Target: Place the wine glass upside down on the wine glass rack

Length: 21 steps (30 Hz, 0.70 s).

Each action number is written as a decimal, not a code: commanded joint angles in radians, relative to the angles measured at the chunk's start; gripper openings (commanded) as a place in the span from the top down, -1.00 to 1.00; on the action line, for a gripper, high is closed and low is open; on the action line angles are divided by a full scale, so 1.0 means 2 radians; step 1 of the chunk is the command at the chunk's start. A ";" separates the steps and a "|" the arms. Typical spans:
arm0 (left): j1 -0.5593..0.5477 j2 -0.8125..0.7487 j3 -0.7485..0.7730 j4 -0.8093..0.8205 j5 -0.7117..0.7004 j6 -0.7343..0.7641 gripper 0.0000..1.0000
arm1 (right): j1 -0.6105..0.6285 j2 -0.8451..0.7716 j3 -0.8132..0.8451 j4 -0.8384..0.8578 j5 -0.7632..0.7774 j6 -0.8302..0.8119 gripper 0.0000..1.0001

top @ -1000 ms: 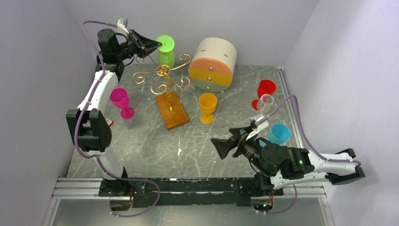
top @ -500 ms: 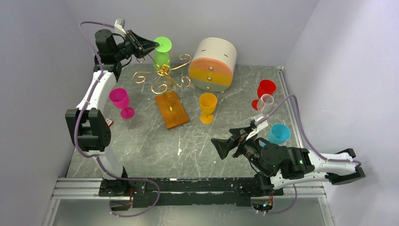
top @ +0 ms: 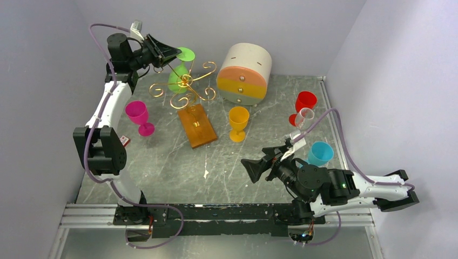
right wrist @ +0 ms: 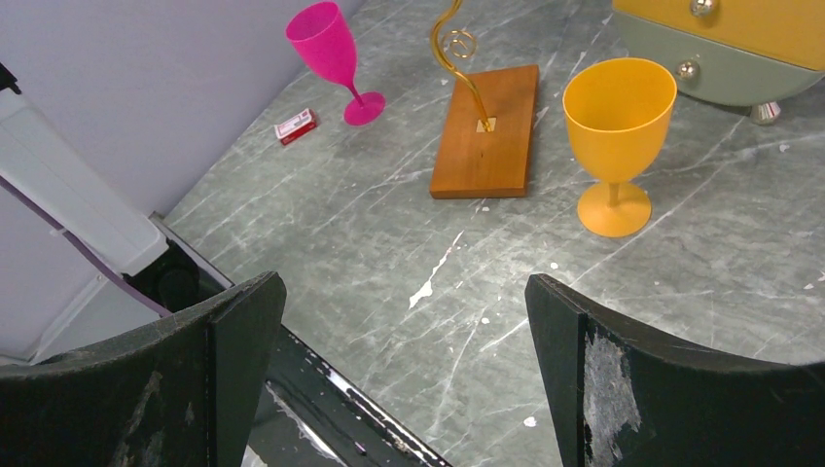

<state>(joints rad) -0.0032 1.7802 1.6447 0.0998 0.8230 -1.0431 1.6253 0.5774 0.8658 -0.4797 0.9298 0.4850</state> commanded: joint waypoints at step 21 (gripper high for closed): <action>0.021 0.003 0.054 -0.105 -0.041 0.084 -0.07 | 0.001 0.005 0.008 0.024 -0.002 -0.006 -1.00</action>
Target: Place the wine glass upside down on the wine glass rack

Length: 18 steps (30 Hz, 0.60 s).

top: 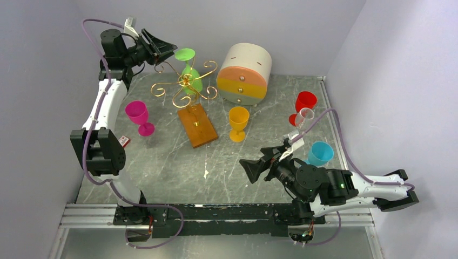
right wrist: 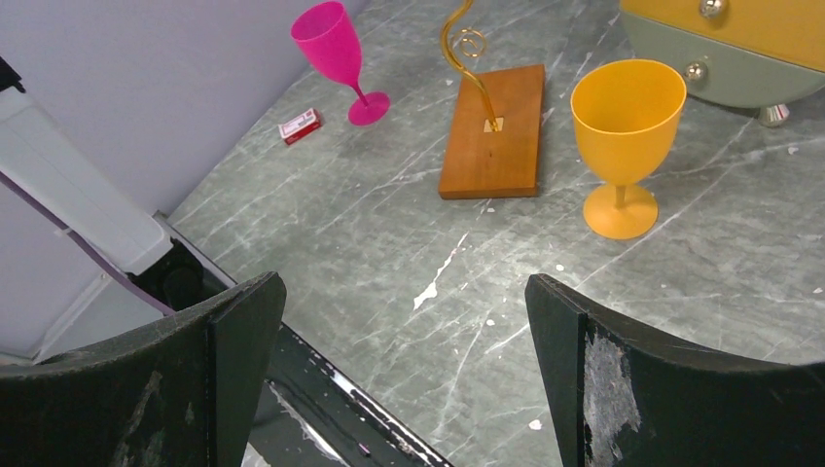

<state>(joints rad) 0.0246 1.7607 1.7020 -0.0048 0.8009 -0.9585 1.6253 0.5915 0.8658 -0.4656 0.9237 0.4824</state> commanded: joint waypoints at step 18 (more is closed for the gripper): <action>0.008 -0.064 0.030 -0.131 -0.143 0.135 -0.70 | 0.001 0.015 0.036 -0.028 0.025 -0.015 -1.00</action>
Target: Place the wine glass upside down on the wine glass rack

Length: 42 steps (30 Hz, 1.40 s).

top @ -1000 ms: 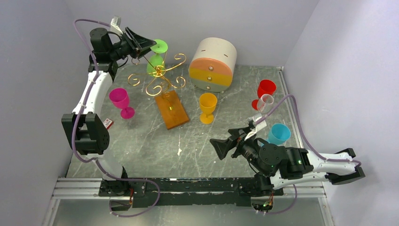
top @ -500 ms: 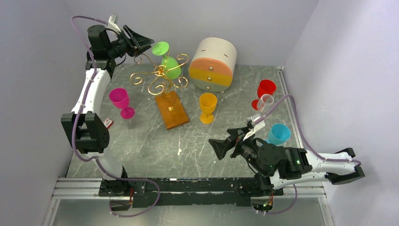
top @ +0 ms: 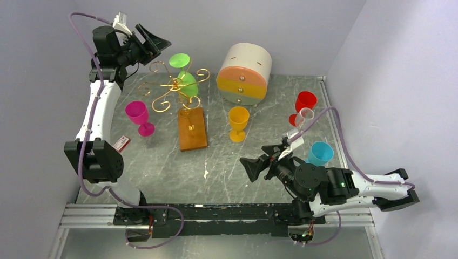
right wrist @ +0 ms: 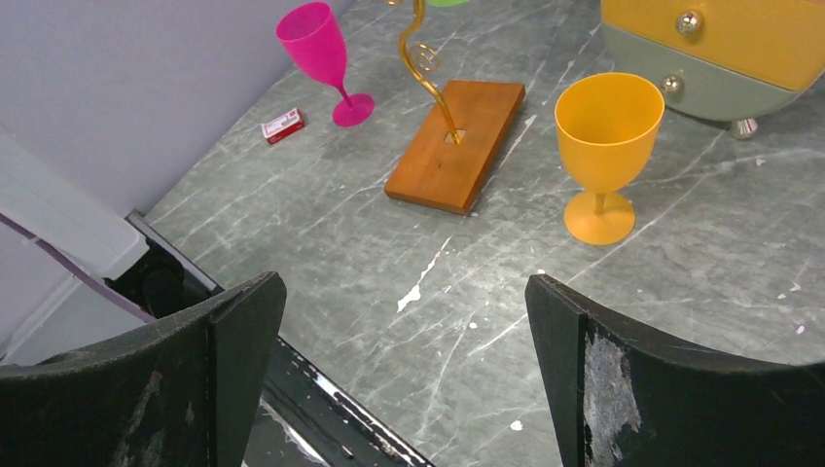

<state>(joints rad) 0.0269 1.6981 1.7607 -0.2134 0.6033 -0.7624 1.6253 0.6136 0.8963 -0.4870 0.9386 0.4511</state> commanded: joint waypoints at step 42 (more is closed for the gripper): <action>0.008 -0.337 -0.286 -0.155 -0.165 0.101 -0.40 | 0.001 0.036 -0.010 0.039 0.002 -0.002 -1.00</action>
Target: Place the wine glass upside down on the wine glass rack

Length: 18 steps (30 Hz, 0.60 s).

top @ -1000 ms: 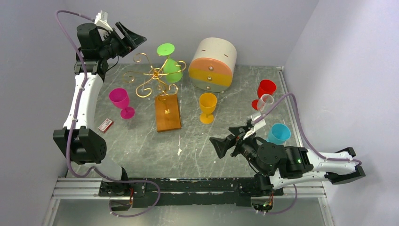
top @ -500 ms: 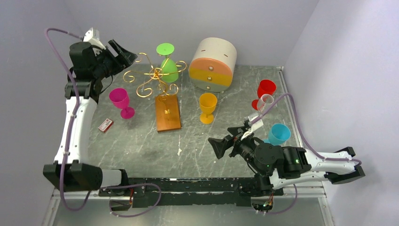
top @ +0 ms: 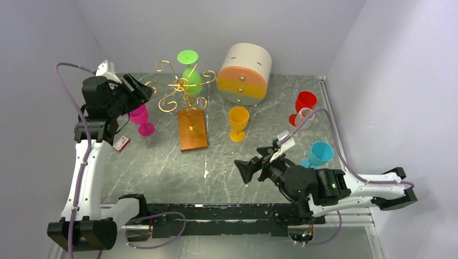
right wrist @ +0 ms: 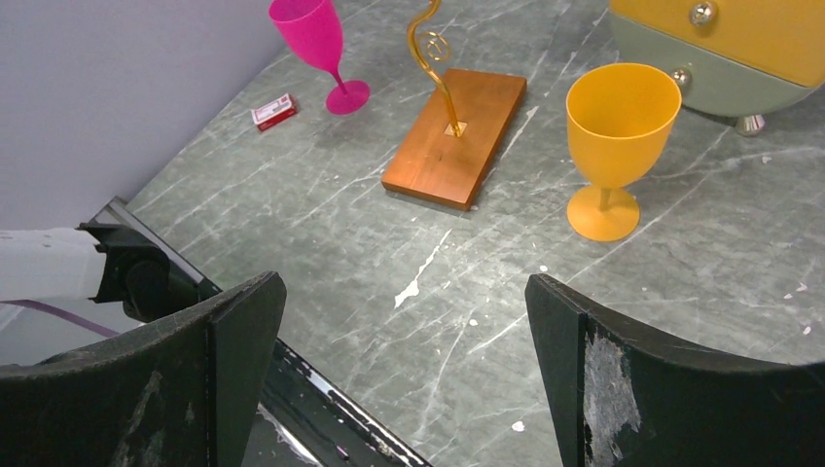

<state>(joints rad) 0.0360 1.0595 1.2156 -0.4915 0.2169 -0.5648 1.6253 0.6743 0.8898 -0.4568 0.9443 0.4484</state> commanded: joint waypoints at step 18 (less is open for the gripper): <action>0.003 -0.123 -0.123 -0.071 -0.226 -0.154 -0.75 | 0.002 0.048 0.000 0.031 0.005 0.000 -1.00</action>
<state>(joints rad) 0.0414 0.8330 1.0046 -0.5674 -0.0231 -0.7197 1.6253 0.7734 0.8841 -0.4129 0.9363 0.4389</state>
